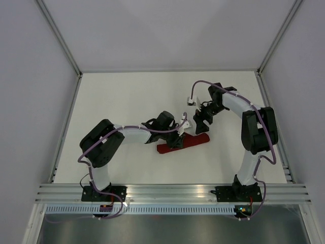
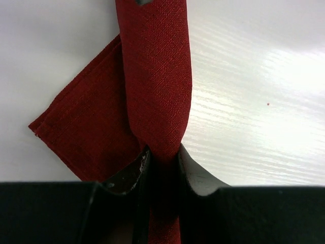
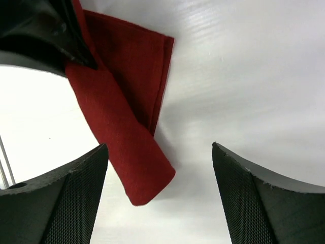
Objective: Fold the napkin, place the utensils inside, and roll it up
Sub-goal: Roll the napkin with the utensil
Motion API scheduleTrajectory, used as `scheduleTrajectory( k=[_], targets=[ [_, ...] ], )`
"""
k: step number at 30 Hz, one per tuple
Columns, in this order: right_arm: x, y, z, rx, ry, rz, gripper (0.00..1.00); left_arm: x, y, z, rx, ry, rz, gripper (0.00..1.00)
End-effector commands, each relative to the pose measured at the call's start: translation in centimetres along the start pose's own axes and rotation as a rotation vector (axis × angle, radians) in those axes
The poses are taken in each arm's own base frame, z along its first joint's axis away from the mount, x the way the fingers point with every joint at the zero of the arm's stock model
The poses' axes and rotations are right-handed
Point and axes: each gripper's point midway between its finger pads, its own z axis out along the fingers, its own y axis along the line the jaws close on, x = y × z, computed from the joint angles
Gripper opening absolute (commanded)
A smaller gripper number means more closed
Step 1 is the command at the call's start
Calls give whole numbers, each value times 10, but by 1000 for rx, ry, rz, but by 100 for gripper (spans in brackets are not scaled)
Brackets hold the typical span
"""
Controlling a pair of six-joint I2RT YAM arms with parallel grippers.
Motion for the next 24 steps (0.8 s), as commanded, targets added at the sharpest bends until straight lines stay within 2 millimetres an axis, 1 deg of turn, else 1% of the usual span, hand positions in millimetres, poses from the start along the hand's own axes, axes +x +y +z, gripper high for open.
scheduleTrajectory(
  k=[1, 2, 3, 4, 5, 6, 7, 8, 10, 12, 13, 14, 15, 16, 17, 19, 21, 22, 24],
  targets=[
    [-16, 1, -14, 74, -129, -67, 88, 22, -18, 3, 165, 87, -151, 22],
    [-11, 5, -15, 111, -145, -112, 87, 15, -20, 4, 203, 78, -165, 22],
    [-9, 7, -15, 135, -157, -136, 87, 15, -19, 5, 212, 83, -176, 22],
    [-7, 9, -16, 160, -168, -161, 87, 24, -18, 6, 222, 113, -210, 22],
    [-18, 8, -26, 227, -200, -247, 88, 21, -22, 6, 262, 108, -229, 22],
    [-1, 18, -16, 225, -189, -250, 89, 15, -21, 7, 276, 103, -237, 23],
    [-1, 21, -15, 243, -193, -284, 89, 24, -21, 9, 290, 136, -271, 23],
    [3, 24, -15, 287, -202, -327, 91, 17, -22, 9, 318, 124, -277, 23],
    [0, 31, -11, 313, -214, -373, 92, 19, -22, 9, 342, 137, -315, 24],
    [3, 38, -7, 349, -211, -424, 92, 17, -21, 11, 377, 137, -347, 25],
    [-8, 43, -6, 370, -231, -482, 92, 18, -24, 9, 400, 144, -364, 25],
    [2, 50, 2, 363, -218, -485, 93, 17, -23, 11, 410, 146, -373, 26],
    [3, 51, 5, 384, -207, -500, 93, 16, -23, 10, 415, 148, -381, 27],
    [0, 58, 12, 379, -205, -535, 93, 16, -24, 10, 423, 146, -385, 27],
    [2, 59, 15, 402, -204, -560, 93, 14, -24, 10, 426, 146, -389, 28],
    [-2, 61, 20, 429, -199, -610, 93, 11, -25, 9, 438, 141, -394, 31],
    [3, 62, 26, 425, -182, -621, 93, 9, -24, 9, 430, 143, -397, 32],
    [4, 64, 30, 411, -174, -623, 91, 6, -24, 8, 434, 139, -399, 33],
    [6, 65, 32, 400, -165, -621, 86, 4, -22, 9, 426, 140, -405, 35]
  ],
)
